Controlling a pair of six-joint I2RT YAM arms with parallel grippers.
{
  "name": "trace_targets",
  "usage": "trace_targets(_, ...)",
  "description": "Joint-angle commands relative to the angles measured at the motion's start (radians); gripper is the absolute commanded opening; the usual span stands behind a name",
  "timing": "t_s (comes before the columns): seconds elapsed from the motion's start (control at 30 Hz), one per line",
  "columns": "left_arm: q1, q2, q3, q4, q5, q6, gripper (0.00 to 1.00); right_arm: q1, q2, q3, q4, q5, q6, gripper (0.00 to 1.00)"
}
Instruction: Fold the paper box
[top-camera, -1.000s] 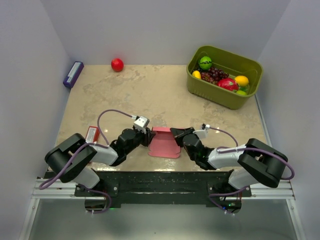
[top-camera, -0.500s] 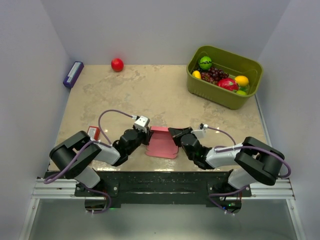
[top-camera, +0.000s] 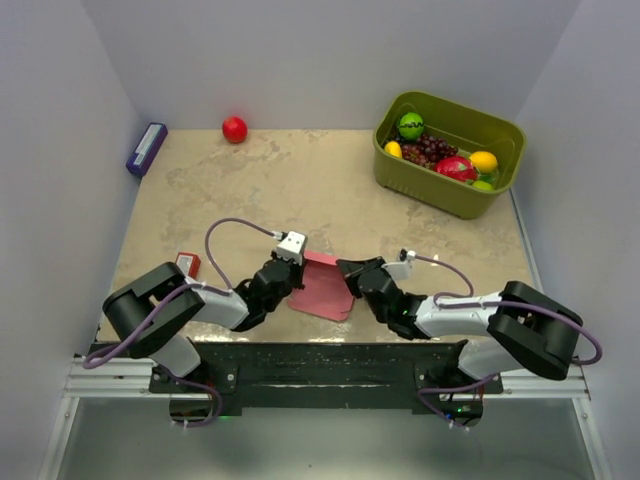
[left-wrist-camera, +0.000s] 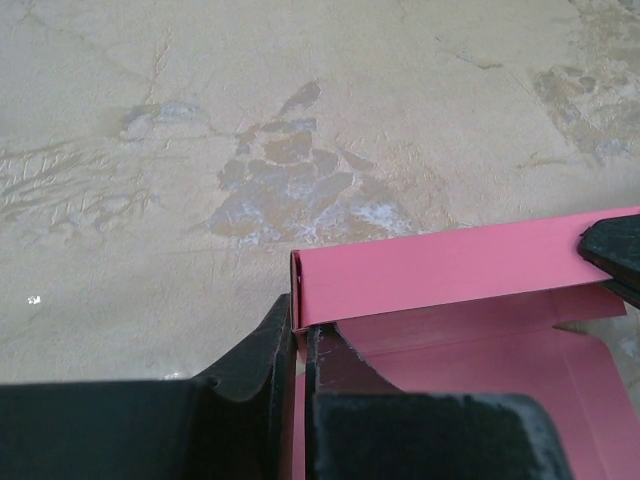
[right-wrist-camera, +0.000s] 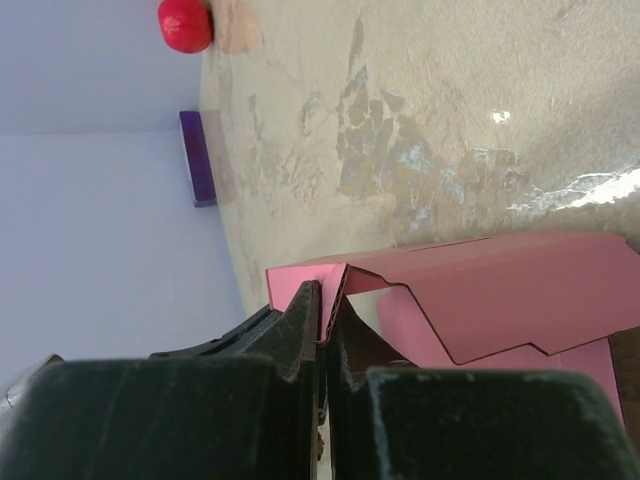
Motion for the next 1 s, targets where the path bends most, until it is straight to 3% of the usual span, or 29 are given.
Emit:
trace_targets(0.0, 0.028, -0.006, 0.04, -0.14, -0.23, 0.026, 0.0, 0.012, -0.062, 0.007, -0.159, 0.086, -0.077, 0.0)
trace_targets(0.07, 0.031, -0.015, 0.095, -0.24, -0.184, 0.008, 0.0, 0.012, -0.117, 0.025, -0.209, 0.091, -0.184, 0.01)
trace_targets(0.17, 0.036, -0.038, 0.137, -0.354, -0.111, -0.009, 0.0, 0.012, -0.2, 0.056, -0.292, 0.088, -0.348, 0.18)
trace_targets(0.2, 0.039, -0.043, 0.149, -0.398, -0.091, -0.021, 0.0, 0.013, -0.27, 0.065, -0.32, 0.086, -0.386, 0.3)
trace_targets(0.27, 0.057, -0.06, 0.161, -0.464, -0.029, -0.031, 0.0, 0.012, -0.346, 0.073, -0.418, 0.062, -0.484, 0.43)
trace_targets(0.3, 0.066, -0.064, 0.173, -0.486, 0.019, -0.034, 0.0, 0.012, -0.42, 0.076, -0.45, 0.051, -0.519, 0.55)
trace_targets(0.4, 0.101, -0.095, 0.178, -0.541, 0.102, -0.042, 0.0, 0.012, -0.533, 0.067, -0.593, 0.005, -0.616, 0.71)
trace_targets(0.6, 0.163, -0.185, 0.186, -0.608, 0.291, -0.045, 0.0, 0.01, -0.642, 0.039, -0.69, -0.035, -0.881, 0.76)
trace_targets(0.77, 0.2, -0.233, 0.195, -0.668, 0.357, -0.04, 0.0, 0.012, -0.515, 0.079, -0.66, -0.096, -1.012, 0.76)
trace_targets(0.97, 0.209, -0.258, 0.215, -0.711, 0.376, -0.043, 0.0, 0.041, -0.369, 0.122, -0.555, -0.136, -1.05, 0.75)
